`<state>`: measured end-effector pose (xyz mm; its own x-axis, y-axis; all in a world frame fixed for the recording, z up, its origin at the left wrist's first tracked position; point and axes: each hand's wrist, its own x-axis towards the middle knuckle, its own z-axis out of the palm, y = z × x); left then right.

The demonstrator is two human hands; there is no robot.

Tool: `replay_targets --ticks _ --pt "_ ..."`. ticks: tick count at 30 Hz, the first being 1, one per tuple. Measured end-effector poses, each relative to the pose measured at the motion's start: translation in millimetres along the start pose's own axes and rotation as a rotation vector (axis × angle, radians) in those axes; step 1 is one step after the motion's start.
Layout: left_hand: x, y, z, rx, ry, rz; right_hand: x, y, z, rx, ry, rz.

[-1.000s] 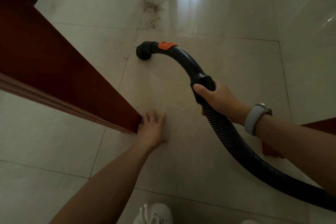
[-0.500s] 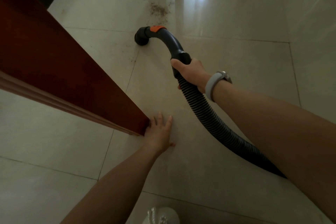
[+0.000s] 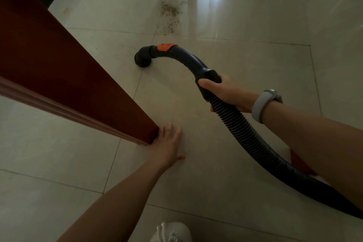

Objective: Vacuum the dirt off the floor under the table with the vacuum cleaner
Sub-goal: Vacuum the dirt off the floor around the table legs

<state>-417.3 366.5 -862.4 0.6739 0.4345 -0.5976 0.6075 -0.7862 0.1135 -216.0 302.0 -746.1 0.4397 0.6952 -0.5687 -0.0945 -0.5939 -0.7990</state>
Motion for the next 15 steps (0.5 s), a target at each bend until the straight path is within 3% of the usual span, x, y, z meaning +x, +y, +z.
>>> replay_targets --ticks 15 --pt "-2 3 -4 0.036 -0.024 -0.004 -37 24 1 -0.048 -0.052 -0.020"
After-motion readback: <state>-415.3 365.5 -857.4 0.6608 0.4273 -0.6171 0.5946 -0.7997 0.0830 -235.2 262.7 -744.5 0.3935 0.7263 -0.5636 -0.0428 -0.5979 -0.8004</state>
